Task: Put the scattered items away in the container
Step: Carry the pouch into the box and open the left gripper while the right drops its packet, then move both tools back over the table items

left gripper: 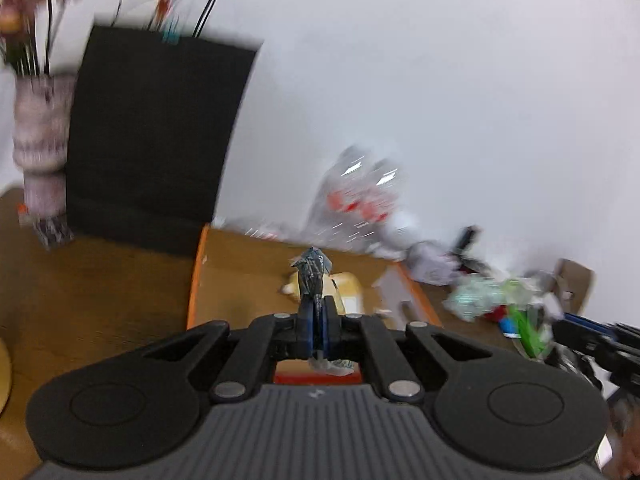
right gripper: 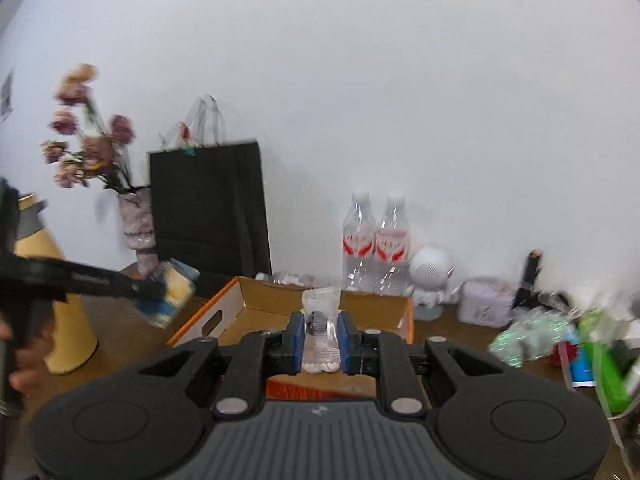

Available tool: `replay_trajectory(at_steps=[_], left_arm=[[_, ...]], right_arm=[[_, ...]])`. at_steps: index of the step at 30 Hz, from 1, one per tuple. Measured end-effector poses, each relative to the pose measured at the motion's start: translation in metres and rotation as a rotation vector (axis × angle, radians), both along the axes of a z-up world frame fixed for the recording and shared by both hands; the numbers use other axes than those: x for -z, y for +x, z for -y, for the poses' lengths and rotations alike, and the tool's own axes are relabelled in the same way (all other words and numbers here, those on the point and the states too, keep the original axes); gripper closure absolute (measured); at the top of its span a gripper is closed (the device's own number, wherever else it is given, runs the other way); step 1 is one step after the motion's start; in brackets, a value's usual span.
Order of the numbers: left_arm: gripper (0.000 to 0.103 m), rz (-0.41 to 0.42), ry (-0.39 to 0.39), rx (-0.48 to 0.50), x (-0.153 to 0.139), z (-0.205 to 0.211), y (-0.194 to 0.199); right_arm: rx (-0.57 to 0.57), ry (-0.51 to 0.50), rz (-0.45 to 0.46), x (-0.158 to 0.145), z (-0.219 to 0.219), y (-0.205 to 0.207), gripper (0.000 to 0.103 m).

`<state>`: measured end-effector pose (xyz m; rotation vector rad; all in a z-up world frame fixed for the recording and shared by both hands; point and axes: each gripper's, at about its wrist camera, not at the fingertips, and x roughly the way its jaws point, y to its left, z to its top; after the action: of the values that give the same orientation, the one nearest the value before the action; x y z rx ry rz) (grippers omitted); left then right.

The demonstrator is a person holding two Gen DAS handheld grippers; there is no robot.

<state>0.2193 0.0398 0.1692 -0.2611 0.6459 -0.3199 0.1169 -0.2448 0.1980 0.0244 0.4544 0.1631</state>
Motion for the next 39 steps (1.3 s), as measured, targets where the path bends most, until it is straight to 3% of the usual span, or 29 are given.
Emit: replay_trajectory(at_steps=[2, 5, 7, 11, 13, 14, 15, 16, 17, 18, 19, 23, 27, 32, 36, 39], left_arm=[[0.098, -0.093, 0.018, 0.005, 0.02, 0.004, 0.048], [0.098, -0.198, 0.128, 0.0, 0.056, 0.012, 0.099], [0.098, -0.223, 0.184, 0.017, 0.075, 0.013, 0.11], [0.095, -0.234, 0.216, 0.059, 0.092, 0.01, 0.114], [0.068, -0.244, 0.23, 0.061, 0.099, 0.009, 0.113], [0.065, -0.237, 0.233, 0.077, 0.1, 0.01, 0.112], [0.057, -0.229, 0.238, 0.082, 0.1, 0.013, 0.108], [0.044, -0.224, 0.249, 0.085, 0.097, 0.016, 0.107], [0.038, -0.222, 0.25, 0.083, 0.094, 0.016, 0.106], [0.02, -0.227, 0.24, 0.078, 0.089, 0.015, 0.105], [0.011, -0.239, 0.235, 0.064, 0.084, 0.016, 0.107], [0.007, -0.297, 0.278, 0.085, 0.078, 0.027, 0.107], [0.007, -0.376, 0.273, 0.093, 0.088, 0.027, 0.103], [0.007, -0.371, 0.235, 0.058, 0.083, 0.022, 0.088], [0.006, -0.351, 0.225, 0.022, 0.051, 0.022, 0.067], [0.001, -0.273, 0.245, 0.002, 0.022, 0.028, 0.04]], right_arm=[[0.0, 0.042, -0.103, 0.006, 0.007, 0.053, 0.087], [0.009, 0.036, -0.258, 0.03, 0.011, 0.116, 0.087], [0.025, 0.026, -0.363, 0.051, 0.015, 0.149, 0.087], [0.038, -0.015, -0.522, 0.088, 0.02, 0.195, 0.086], [0.041, -0.037, -0.584, 0.104, 0.018, 0.204, 0.083], [0.045, -0.044, -0.593, 0.109, 0.018, 0.204, 0.083], [0.044, -0.056, -0.604, 0.113, 0.016, 0.206, 0.072], [0.039, -0.049, -0.617, 0.114, 0.016, 0.208, 0.053], [0.04, -0.028, -0.621, 0.115, 0.016, 0.209, 0.043], [0.042, -0.003, -0.623, 0.116, 0.017, 0.208, 0.025], [0.034, 0.029, -0.634, 0.115, 0.017, 0.207, 0.018], [0.007, 0.107, -0.721, 0.123, 0.018, 0.209, 0.017], [0.01, 0.052, -0.787, 0.129, 0.011, 0.205, 0.017], [0.066, 0.099, -0.77, 0.12, 0.016, 0.195, 0.017], [0.049, 0.17, -0.754, 0.098, 0.021, 0.18, 0.017], [0.03, 0.156, -0.685, 0.076, 0.016, 0.157, 0.017]])
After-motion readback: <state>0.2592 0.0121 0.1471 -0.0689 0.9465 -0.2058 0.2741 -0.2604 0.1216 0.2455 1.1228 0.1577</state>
